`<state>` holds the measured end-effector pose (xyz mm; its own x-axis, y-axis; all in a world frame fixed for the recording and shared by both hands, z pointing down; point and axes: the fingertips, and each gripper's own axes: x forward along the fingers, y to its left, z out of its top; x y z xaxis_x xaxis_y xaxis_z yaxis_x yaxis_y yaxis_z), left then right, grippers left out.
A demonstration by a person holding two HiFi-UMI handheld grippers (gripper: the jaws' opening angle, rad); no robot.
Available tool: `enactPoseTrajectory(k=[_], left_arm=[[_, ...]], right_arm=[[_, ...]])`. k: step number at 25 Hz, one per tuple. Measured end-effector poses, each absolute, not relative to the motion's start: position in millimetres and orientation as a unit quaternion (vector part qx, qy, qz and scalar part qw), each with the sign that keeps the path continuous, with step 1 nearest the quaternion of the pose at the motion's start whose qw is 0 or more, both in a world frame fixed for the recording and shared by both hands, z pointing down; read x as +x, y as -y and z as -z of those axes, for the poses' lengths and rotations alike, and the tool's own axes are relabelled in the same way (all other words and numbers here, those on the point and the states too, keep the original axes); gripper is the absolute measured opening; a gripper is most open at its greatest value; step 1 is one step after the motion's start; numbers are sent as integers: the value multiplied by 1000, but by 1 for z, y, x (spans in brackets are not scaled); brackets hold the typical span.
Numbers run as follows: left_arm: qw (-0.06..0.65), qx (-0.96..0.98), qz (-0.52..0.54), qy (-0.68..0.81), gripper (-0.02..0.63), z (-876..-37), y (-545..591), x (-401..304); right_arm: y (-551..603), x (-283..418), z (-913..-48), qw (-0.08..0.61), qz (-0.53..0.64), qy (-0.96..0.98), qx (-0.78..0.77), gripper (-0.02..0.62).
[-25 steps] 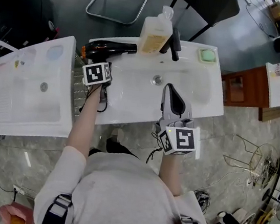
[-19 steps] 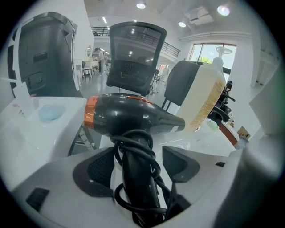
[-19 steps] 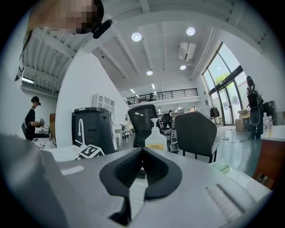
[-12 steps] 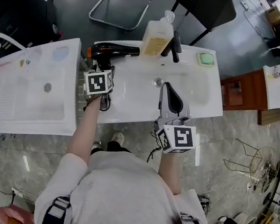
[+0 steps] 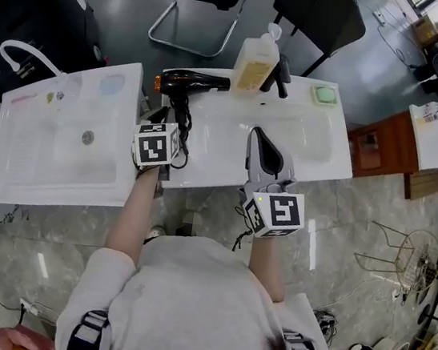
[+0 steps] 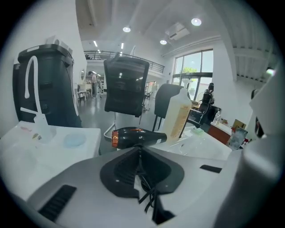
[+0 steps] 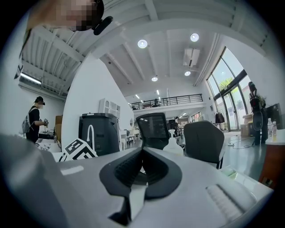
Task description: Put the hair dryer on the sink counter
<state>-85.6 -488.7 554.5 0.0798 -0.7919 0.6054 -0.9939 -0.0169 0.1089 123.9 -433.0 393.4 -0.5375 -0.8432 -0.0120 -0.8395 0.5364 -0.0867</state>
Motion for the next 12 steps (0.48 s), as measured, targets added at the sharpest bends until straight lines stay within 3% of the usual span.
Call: enactPoseTrajectory(k=[12], left_arm=[[186,740,-126,634,11,-471,431,-101]], right_arm=[[383,92,-370,25,11,-870,-492,11]])
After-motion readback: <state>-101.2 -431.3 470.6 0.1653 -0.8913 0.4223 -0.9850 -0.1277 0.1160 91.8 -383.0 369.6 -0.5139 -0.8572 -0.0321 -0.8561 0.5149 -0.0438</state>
